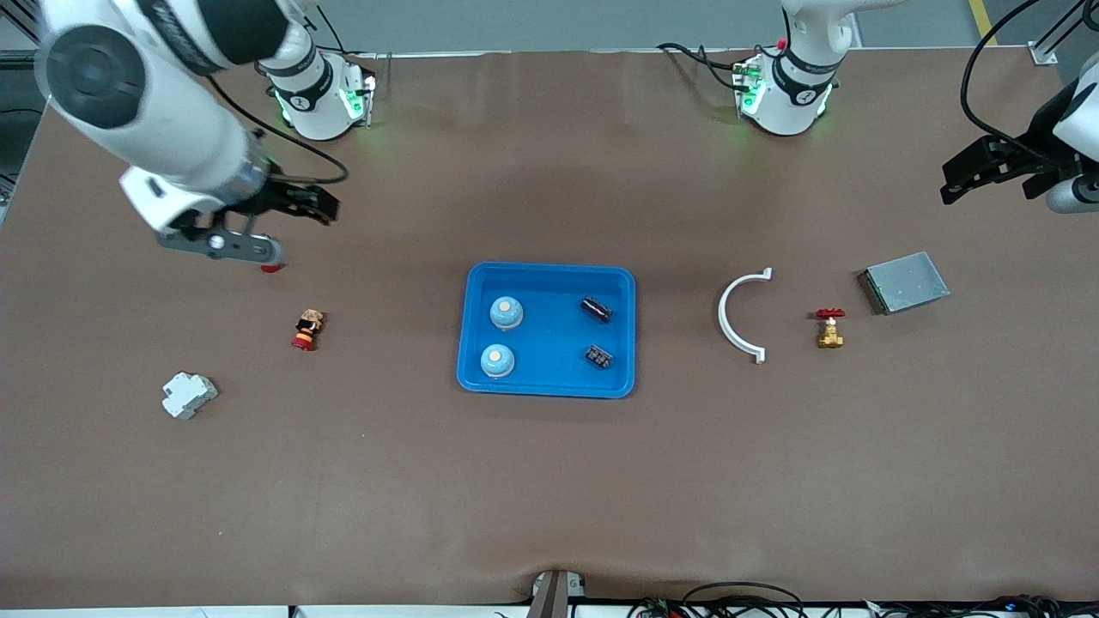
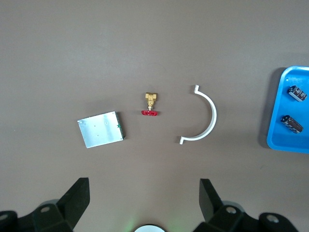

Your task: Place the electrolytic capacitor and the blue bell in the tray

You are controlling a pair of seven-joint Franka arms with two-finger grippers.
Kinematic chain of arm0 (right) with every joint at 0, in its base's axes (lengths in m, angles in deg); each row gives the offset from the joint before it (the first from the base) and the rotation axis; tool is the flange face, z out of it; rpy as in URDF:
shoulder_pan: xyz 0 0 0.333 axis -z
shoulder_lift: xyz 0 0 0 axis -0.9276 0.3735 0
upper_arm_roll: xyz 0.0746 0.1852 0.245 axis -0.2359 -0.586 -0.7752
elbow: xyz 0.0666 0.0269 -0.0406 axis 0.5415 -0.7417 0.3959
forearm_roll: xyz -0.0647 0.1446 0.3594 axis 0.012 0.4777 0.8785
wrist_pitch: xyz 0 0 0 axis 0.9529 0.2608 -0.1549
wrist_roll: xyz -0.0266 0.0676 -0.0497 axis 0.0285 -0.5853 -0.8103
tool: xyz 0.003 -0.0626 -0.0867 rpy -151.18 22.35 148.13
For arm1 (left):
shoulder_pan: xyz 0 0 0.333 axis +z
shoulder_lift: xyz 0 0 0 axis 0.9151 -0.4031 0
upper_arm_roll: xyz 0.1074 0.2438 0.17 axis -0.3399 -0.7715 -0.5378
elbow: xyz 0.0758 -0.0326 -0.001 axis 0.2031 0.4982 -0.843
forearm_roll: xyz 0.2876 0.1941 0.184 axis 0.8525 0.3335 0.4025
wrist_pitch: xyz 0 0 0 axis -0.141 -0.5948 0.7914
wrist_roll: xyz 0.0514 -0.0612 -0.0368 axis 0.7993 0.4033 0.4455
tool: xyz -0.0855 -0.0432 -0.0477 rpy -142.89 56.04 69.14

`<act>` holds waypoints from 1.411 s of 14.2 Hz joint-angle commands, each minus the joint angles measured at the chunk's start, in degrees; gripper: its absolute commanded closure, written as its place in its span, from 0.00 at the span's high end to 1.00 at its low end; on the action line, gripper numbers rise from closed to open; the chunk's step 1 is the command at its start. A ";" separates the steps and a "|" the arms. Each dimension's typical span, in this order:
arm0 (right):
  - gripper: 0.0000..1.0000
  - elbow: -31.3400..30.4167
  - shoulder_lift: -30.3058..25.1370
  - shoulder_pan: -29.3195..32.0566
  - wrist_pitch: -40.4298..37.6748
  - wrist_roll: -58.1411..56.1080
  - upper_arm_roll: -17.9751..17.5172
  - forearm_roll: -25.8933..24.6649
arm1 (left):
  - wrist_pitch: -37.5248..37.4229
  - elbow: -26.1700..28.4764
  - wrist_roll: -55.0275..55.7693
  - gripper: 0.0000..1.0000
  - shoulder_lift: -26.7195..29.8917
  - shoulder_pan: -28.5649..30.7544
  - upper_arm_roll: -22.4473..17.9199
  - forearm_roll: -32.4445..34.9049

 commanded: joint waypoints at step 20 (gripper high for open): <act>1.00 4.94 -0.59 23.75 5.56 -25.80 -0.61 -1.30 | -2.47 -0.16 -1.77 1.00 1.40 -0.02 0.31 0.36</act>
